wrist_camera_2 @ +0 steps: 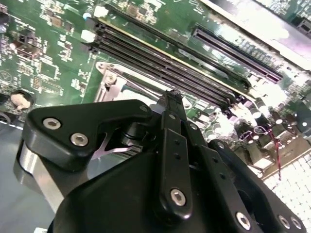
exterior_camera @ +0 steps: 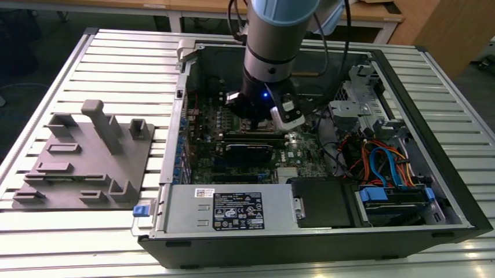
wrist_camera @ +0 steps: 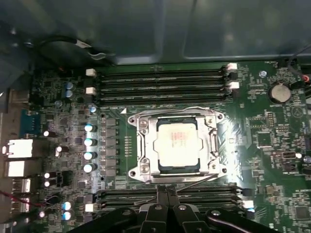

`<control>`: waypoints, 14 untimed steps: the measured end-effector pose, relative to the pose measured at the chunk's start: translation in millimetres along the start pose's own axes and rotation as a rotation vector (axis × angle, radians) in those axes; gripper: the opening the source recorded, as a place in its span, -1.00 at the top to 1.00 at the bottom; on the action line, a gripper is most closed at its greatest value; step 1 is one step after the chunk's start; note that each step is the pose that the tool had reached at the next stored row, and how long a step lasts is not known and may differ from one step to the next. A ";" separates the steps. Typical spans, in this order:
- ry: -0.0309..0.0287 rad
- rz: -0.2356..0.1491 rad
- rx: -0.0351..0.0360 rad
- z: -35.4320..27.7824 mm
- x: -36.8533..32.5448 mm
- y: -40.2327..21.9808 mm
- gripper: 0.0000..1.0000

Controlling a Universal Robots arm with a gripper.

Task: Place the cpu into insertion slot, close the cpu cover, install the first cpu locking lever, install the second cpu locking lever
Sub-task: 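Install the second cpu locking lever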

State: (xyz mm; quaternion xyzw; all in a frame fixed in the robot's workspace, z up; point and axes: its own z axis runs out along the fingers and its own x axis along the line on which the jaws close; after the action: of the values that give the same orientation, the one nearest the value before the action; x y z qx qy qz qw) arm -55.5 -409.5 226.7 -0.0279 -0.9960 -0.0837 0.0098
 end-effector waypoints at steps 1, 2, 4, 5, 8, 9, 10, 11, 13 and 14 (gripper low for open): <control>0.0011 0.000 -0.0020 0.5 0.5 -1.2 0.80; 0.0019 0.000 -0.0034 1.1 1.0 -2.2 0.80; 0.0034 0.000 -0.0069 2.3 1.8 -3.5 0.80; 0.0040 0.000 -0.0085 3.0 2.3 -4.1 0.80; 0.0056 -0.001 -0.0140 5.2 4.6 -5.8 0.80; 0.0061 -0.003 -0.0160 5.9 5.7 -6.5 0.80; 0.0067 -0.004 -0.0180 6.7 6.8 -7.1 0.80; 0.0074 -0.005 -0.0197 7.3 7.5 -7.5 0.80; 0.0077 -0.006 -0.0202 7.5 7.7 -7.7 0.80; 0.0078 -0.007 -0.0202 7.5 7.7 -7.7 0.80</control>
State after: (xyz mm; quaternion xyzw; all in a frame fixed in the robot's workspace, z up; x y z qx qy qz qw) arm -63.8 -415.4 218.2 -0.0244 -0.9952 -0.0939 0.0131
